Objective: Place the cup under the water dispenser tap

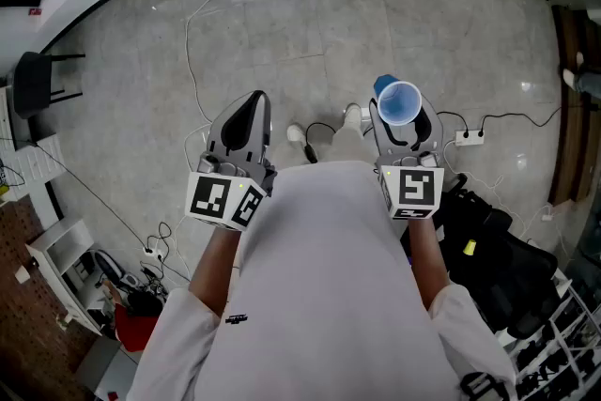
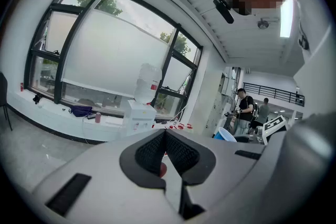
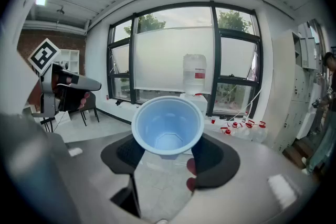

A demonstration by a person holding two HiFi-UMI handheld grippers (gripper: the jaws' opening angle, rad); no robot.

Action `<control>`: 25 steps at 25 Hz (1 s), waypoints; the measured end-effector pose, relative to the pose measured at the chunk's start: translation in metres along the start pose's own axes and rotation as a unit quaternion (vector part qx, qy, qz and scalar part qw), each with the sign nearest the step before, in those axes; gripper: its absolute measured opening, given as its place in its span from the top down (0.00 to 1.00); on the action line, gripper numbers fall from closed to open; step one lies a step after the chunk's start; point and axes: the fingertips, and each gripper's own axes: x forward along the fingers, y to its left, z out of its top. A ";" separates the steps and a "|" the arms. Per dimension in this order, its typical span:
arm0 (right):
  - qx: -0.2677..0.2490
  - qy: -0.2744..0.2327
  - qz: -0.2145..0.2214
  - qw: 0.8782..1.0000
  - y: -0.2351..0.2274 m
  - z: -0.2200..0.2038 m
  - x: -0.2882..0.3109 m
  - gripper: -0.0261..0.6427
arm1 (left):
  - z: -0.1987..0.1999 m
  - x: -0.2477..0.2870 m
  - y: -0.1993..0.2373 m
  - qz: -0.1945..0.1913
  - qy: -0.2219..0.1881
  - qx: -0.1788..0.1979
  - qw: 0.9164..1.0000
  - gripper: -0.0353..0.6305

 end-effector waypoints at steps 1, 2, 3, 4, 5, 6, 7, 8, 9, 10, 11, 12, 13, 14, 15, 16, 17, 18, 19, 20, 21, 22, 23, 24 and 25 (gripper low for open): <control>-0.001 -0.001 -0.005 1.000 -0.003 -0.001 -0.006 0.53 | 0.001 0.001 -0.010 -0.007 -0.002 0.001 1.000 0.94; -0.003 -0.003 -0.009 1.000 -0.006 -0.002 -0.013 0.53 | 0.001 0.001 -0.021 -0.014 -0.003 0.003 1.000 0.94; -0.004 -0.004 -0.011 1.000 -0.009 -0.003 -0.019 0.53 | 0.001 0.001 -0.033 -0.020 -0.004 0.004 1.000 0.94; -0.006 -0.005 -0.012 1.000 -0.012 -0.003 -0.025 0.53 | -0.001 0.001 -0.044 -0.024 -0.004 0.006 1.000 0.94; -0.005 -0.008 -0.011 1.000 -0.016 -0.003 -0.030 0.53 | -0.003 0.002 -0.054 -0.026 -0.003 0.010 1.000 0.94; -0.003 -0.012 -0.010 1.000 -0.021 -0.003 -0.033 0.53 | -0.004 0.004 -0.063 -0.026 -0.003 0.015 1.000 0.94; -0.001 -0.016 -0.008 1.000 -0.028 -0.003 -0.035 0.53 | -0.005 0.008 -0.071 -0.026 -0.004 0.017 1.000 0.94; -0.003 -0.021 -0.006 1.000 -0.035 -0.002 -0.037 0.53 | -0.006 0.012 -0.079 -0.024 -0.005 0.018 1.000 0.94; -0.006 -0.026 -0.002 1.000 -0.043 -0.001 -0.040 0.53 | -0.006 0.016 -0.088 -0.022 -0.006 0.019 1.000 0.94; -0.010 -0.031 0.002 0.999 -0.051 0.001 -0.043 0.53 | -0.005 0.021 -0.096 -0.021 -0.008 0.019 1.000 0.94; -0.010 -0.034 0.006 0.999 -0.059 0.002 -0.046 0.53 | -0.005 0.025 -0.104 -0.020 -0.009 0.020 1.000 0.94; -0.007 -0.038 0.010 0.999 -0.067 0.003 -0.048 0.53 | -0.005 0.029 -0.111 -0.019 -0.008 0.020 1.000 0.94; -0.003 -0.040 0.013 0.999 -0.076 0.004 -0.050 0.53 | -0.006 0.034 -0.117 -0.017 -0.008 0.020 1.000 0.94; 0.000 -0.042 0.014 0.999 -0.084 0.004 -0.051 0.53 | -0.006 0.039 -0.122 -0.015 -0.008 0.021 1.000 0.94; 0.001 -0.044 0.014 0.999 -0.092 0.005 -0.052 0.53 | -0.006 0.043 -0.127 -0.013 -0.009 0.022 1.000 0.94; -0.001 -0.045 0.013 0.999 -0.099 0.007 -0.053 0.53 | -0.005 0.048 -0.132 -0.013 -0.012 0.023 1.000 0.94; -0.003 -0.047 0.012 0.999 -0.106 0.009 -0.053 0.53 | -0.003 0.052 -0.136 -0.013 -0.015 0.025 1.000 0.94; -0.005 -0.049 0.010 0.999 -0.112 0.011 -0.054 0.53 | 0.000 0.056 -0.140 -0.012 -0.018 0.027 0.999 0.94; -0.006 -0.051 0.010 0.999 -0.117 0.012 -0.054 0.53 | 0.002 0.059 -0.142 -0.012 -0.021 0.029 0.999 0.94; -0.007 -0.052 0.010 0.999 -0.121 0.013 -0.055 0.53 | 0.003 0.062 -0.144 -0.010 -0.023 0.030 0.999 0.94; -0.008 -0.052 0.012 0.999 -0.124 0.014 -0.056 0.53 | 0.004 0.066 -0.146 -0.008 -0.024 0.032 0.999 0.94; -0.011 -0.052 0.014 0.998 -0.128 0.014 -0.056 0.53 | 0.003 0.069 -0.148 -0.005 -0.024 0.032 0.999 0.94; -0.014 -0.051 0.017 0.998 -0.132 0.013 -0.056 0.53 | 0.003 0.073 -0.149 -0.002 -0.025 0.033 0.999 0.94; -0.017 -0.049 0.018 0.998 -0.135 0.012 -0.056 0.53 | 0.004 0.077 -0.151 0.000 -0.026 0.033 0.999 0.94; -0.018 -0.047 0.020 0.999 -0.138 0.011 -0.055 0.53 | 0.005 0.080 -0.153 0.000 -0.027 0.032 0.999 0.94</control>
